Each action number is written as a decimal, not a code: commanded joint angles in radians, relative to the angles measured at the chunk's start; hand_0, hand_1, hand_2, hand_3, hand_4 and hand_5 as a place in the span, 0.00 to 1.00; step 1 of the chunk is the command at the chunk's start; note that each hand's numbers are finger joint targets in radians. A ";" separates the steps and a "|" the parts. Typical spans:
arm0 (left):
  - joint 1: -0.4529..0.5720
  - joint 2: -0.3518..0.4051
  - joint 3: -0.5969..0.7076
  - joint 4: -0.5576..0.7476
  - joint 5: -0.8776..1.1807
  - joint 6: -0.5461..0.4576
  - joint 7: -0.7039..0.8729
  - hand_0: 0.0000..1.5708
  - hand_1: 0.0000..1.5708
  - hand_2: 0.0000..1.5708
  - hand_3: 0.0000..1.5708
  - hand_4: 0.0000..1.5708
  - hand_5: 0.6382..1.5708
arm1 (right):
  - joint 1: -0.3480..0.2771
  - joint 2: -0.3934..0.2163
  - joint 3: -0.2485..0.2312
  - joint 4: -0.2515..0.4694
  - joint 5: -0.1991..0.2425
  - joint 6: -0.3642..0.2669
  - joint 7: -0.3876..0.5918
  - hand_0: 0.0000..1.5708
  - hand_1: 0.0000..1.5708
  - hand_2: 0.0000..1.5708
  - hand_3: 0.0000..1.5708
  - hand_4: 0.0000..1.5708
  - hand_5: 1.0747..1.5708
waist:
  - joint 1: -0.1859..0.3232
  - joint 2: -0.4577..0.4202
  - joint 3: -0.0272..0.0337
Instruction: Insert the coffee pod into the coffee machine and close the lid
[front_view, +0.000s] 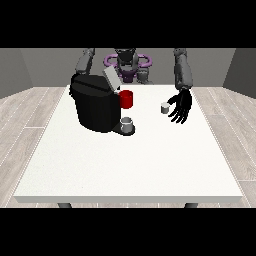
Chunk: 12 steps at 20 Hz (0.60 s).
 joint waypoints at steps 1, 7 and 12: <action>-0.006 -0.081 -0.060 0.003 -0.037 -0.017 0.006 0.77 0.77 0.78 0.69 0.00 1.00 | 0.025 0.014 0.008 0.054 0.010 0.001 -0.049 0.00 0.00 0.00 0.00 0.19 1.00 | -0.001 -0.015 -0.0134; 0.050 -0.138 -0.098 -0.026 -0.054 -0.036 -0.013 0.82 0.82 0.82 0.71 0.05 1.00 | 0.039 -0.026 -0.052 0.120 -0.035 0.042 -0.087 0.00 0.00 0.00 0.00 0.26 1.00 | 0.033 -0.070 -0.0127; 0.005 -0.113 -0.066 0.036 -0.070 -0.029 -0.030 0.76 0.76 0.81 0.75 0.15 1.00 | 0.011 -0.015 -0.034 0.087 -0.022 0.005 0.001 0.00 0.00 0.00 0.00 0.25 1.00 | 0.026 -0.083 -0.0141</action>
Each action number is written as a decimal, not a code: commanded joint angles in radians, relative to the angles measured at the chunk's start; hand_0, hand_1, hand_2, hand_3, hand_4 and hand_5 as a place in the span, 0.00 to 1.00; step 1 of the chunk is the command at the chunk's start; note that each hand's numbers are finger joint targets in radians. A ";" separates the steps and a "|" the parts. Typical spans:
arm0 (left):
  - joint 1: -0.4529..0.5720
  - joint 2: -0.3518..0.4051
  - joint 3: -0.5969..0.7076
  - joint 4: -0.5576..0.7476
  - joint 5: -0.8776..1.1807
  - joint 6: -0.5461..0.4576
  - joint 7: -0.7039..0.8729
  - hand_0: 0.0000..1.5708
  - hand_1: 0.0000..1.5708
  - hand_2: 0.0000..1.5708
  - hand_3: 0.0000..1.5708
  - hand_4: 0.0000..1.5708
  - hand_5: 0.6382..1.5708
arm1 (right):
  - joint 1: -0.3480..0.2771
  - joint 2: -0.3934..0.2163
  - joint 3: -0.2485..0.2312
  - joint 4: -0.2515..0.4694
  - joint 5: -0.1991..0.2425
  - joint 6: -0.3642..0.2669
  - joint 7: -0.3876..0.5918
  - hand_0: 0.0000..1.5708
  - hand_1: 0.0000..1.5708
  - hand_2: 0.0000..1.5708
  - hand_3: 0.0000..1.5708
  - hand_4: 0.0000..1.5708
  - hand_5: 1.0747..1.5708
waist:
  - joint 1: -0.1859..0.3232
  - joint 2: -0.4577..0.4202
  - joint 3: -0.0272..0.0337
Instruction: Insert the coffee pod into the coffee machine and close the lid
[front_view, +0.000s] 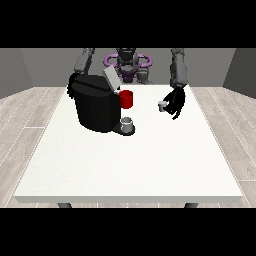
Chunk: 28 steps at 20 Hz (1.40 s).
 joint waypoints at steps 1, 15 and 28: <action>-0.032 -0.049 -0.004 0.021 -0.004 -0.015 -0.013 0.73 0.73 0.80 0.75 0.21 1.00 | -0.022 -0.015 -0.034 0.052 -0.019 0.000 -0.009 0.00 0.00 0.00 0.00 0.25 1.00 | 0.014 0.008 -0.0095; -0.063 -0.092 0.054 0.032 0.039 -0.067 -0.061 0.93 0.93 0.91 0.86 0.36 1.00 | 0.081 -0.001 0.004 0.075 -0.013 0.031 -0.037 0.00 0.00 0.00 0.00 0.18 1.00 | 0.035 -0.135 -0.0094; -0.092 -0.128 0.061 -0.064 0.041 -0.133 -0.028 0.87 0.87 0.88 0.84 0.36 1.00 | 0.069 -0.026 -0.009 0.123 -0.007 0.024 -0.049 0.00 0.00 0.00 0.00 0.20 1.00 | 0.051 -0.174 -0.0096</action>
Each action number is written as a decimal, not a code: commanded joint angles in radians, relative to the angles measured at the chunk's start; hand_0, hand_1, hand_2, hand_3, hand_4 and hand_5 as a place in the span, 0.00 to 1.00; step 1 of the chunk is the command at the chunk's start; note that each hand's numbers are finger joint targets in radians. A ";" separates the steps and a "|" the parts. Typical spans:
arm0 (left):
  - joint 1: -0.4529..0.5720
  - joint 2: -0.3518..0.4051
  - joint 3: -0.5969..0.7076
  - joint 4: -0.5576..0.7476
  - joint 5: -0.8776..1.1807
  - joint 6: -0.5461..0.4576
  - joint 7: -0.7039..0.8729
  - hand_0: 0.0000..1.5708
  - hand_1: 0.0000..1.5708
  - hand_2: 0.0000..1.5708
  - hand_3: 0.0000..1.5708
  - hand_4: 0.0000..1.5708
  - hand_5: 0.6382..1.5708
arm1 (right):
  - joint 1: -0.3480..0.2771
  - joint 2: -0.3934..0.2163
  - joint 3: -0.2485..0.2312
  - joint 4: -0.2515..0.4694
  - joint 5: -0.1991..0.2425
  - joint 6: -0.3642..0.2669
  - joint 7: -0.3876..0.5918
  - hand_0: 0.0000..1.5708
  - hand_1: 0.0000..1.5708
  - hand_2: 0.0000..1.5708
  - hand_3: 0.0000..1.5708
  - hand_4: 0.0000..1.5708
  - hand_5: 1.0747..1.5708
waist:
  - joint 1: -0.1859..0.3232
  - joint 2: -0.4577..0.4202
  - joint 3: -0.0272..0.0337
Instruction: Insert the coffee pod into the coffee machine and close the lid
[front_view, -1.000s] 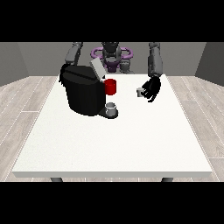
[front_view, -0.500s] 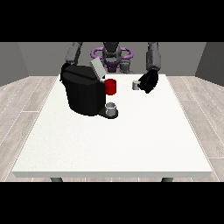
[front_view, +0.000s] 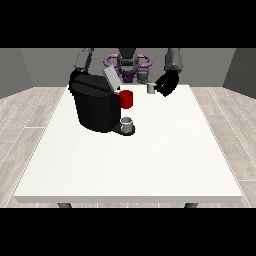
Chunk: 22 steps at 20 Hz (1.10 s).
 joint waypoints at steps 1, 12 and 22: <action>0.039 -0.034 -0.016 -0.051 -0.020 0.029 0.009 0.87 0.87 0.88 0.84 0.36 1.00 | 0.012 -0.034 -0.027 0.024 -0.016 0.022 -0.021 0.00 0.00 0.00 0.00 0.20 1.00 | 0.012 -0.015 -0.0002; -0.188 -0.096 0.067 -0.114 0.090 -0.112 0.234 0.87 0.87 0.90 0.87 0.42 1.00 | -0.052 -0.066 -0.068 0.085 -0.055 0.046 0.006 0.00 0.00 0.00 0.00 0.15 1.00 | -0.006 -0.006 0.0001; -0.318 -0.028 0.107 -0.088 0.073 -0.063 0.250 0.87 0.87 0.91 0.86 0.39 1.00 | -0.124 -0.061 -0.025 0.102 -0.044 0.130 -0.118 0.00 0.00 0.00 0.00 0.00 1.00 | -0.059 0.147 0.0001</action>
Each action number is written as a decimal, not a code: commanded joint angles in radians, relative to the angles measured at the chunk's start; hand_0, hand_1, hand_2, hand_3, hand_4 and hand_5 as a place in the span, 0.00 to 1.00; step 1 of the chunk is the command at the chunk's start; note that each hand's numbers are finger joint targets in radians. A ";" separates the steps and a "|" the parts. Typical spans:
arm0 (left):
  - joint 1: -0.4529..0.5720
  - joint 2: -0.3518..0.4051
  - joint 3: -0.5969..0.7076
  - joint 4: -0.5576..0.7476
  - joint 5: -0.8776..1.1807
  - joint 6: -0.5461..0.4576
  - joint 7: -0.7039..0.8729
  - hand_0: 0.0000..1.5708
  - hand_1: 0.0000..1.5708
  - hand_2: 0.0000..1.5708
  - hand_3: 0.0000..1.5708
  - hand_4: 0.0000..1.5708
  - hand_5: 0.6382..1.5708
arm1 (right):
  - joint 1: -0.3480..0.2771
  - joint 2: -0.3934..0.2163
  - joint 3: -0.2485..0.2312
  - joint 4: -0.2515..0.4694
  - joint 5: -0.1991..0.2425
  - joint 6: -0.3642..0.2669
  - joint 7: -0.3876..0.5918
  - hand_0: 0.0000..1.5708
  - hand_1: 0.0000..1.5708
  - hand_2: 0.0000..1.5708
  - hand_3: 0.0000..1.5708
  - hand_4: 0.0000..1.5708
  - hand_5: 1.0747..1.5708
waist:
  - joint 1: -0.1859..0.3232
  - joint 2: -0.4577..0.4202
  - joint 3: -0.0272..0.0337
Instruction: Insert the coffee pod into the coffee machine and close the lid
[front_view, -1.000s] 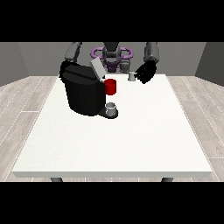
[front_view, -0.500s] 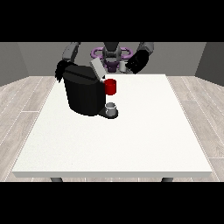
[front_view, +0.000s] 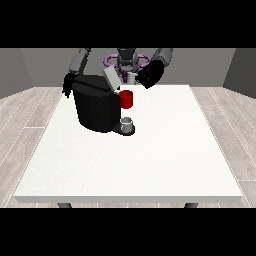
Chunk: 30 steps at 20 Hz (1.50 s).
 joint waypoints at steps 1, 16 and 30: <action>-0.108 0.058 0.058 0.038 0.019 0.008 0.026 0.90 0.90 0.92 0.87 0.41 1.00 | -0.064 0.029 0.040 -0.018 0.007 0.022 -0.009 0.00 0.00 0.00 0.00 0.00 1.00 | -0.040 0.091 0.0000; -0.229 0.147 0.128 0.113 0.074 -0.023 0.039 0.92 0.92 0.94 0.88 0.39 1.00 | -0.155 -0.027 -0.007 0.061 0.002 0.033 -0.024 0.00 0.00 0.00 0.00 0.16 1.00 | -0.062 0.175 0.0001; -0.258 0.184 0.105 0.150 0.013 0.076 -0.008 0.91 0.91 0.93 0.87 0.39 1.00 | -0.216 -0.001 0.014 0.063 0.017 0.029 -0.053 0.00 0.00 0.00 0.00 0.17 1.00 | -0.108 0.262 0.0001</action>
